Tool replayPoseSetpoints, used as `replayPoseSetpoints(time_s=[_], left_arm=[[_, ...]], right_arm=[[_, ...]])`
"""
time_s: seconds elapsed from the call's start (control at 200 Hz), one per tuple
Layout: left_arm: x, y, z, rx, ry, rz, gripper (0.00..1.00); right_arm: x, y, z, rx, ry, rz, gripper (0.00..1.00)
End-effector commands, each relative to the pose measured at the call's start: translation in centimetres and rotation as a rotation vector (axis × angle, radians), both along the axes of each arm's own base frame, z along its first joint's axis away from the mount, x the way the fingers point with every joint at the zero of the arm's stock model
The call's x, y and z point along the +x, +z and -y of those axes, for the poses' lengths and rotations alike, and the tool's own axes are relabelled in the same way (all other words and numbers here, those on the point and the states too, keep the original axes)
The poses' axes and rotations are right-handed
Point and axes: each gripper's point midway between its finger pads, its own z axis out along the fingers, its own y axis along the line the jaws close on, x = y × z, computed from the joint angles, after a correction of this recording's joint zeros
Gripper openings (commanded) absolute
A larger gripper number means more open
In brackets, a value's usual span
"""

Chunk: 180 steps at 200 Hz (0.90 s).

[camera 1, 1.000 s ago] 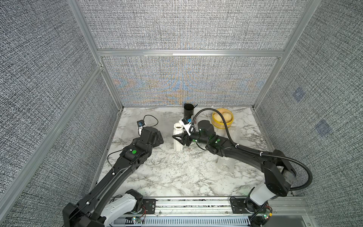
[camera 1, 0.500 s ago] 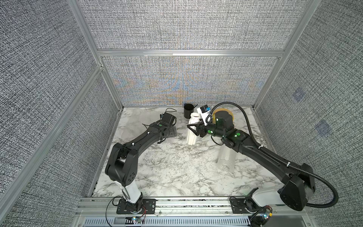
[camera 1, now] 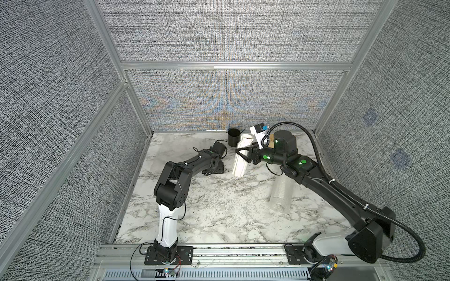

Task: Wrap vases in bubble wrap
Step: Move the bubble wrap to the center of the board.

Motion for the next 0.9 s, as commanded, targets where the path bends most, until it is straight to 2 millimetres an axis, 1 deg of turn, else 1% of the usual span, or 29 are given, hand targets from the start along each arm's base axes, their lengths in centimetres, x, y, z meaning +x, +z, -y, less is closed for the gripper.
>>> replayPoseSetpoints(time_s=[0.0,0.105,0.205,0.29,0.33,0.37,0.38,0.4,0.505,0.59,0.705,0.896], left_arm=[[-1.5,-0.7,0.6,-0.009,-0.036,-0.053,0.76],[-3.1,-1.7,1.1,-0.032,-0.055,-0.102,0.75],[-4.9,-2.3,1.9,-0.060,-0.075,-0.147,0.75],[-6.4,-2.4,2.0,-0.050,-0.081,-0.174,0.75],[-7.1,-2.3,2.3,-0.057,-0.089,-0.174,0.75],[-7.8,-2.8,2.5,-0.060,-0.089,-0.192,0.75],[-7.9,-2.0,2.7,-0.075,-0.091,-0.179,0.75],[-8.2,-1.8,3.0,-0.089,-0.097,-0.181,0.75],[-10.2,-1.7,3.8,-0.114,-0.112,-0.209,0.74],[-11.7,-1.7,3.3,-0.112,-0.091,-0.219,0.74],[-14.0,-1.5,3.5,-0.158,-0.088,-0.247,0.74],[-18.4,-1.1,6.6,-0.219,-0.159,-0.299,0.73]], right_arm=[[-0.5,2.1,-0.4,0.056,0.033,0.038,0.10],[-0.7,2.8,-0.3,0.074,0.041,0.039,0.10],[-0.8,2.9,0.0,0.086,0.037,0.033,0.09],[-1.0,3.2,0.3,0.102,0.040,0.030,0.08],[-1.3,3.6,0.5,0.112,0.044,0.038,0.07],[-1.4,3.9,0.7,0.117,0.041,0.042,0.07],[-1.5,4.0,0.8,0.118,0.041,0.043,0.07],[-1.6,4.1,0.9,0.118,0.040,0.045,0.07],[-2.0,4.6,1.7,0.127,0.022,0.057,0.06],[-2.2,4.8,2.0,0.132,0.017,0.063,0.06],[-2.5,4.9,2.0,0.133,0.025,0.048,0.04],[-3.3,5.2,2.9,0.155,0.005,0.057,0.02]])
